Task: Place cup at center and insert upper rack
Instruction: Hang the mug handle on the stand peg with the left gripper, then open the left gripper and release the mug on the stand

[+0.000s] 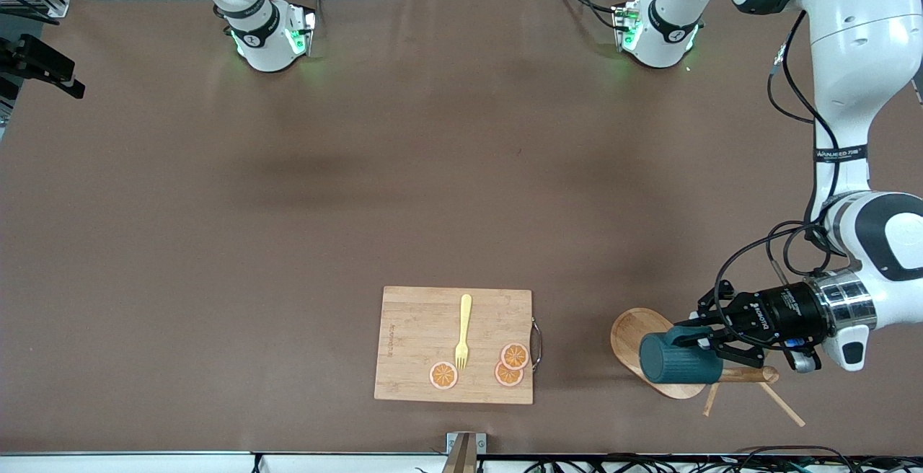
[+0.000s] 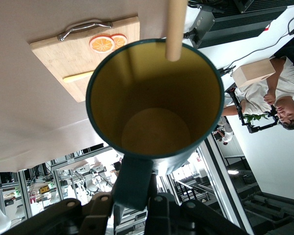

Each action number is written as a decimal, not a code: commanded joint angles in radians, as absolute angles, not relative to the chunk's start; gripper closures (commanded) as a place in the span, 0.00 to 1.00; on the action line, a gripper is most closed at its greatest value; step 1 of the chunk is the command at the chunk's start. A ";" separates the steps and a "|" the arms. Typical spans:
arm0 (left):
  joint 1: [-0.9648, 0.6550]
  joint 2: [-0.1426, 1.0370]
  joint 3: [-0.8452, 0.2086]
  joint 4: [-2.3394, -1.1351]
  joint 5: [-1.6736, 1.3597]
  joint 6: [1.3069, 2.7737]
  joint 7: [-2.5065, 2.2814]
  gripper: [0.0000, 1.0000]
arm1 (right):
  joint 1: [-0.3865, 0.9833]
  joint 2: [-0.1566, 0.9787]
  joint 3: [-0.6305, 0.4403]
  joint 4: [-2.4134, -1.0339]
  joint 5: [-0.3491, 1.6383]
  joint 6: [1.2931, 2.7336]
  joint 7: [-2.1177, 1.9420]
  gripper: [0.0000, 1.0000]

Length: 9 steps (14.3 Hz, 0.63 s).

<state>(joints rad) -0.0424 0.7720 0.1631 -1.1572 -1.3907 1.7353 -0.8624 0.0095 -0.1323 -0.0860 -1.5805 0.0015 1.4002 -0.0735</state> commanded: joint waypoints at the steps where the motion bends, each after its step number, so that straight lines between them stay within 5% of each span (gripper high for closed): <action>1: -0.002 0.824 0.158 -1.055 -1.411 1.677 -0.856 1.00 | 0.012 -0.158 -0.086 -1.606 -0.006 1.404 -0.084 0.00; 9: 0.025 0.827 0.169 -1.063 -1.408 1.654 -0.805 1.00 | 0.012 -0.158 -0.086 -1.606 -0.006 1.405 -0.084 0.00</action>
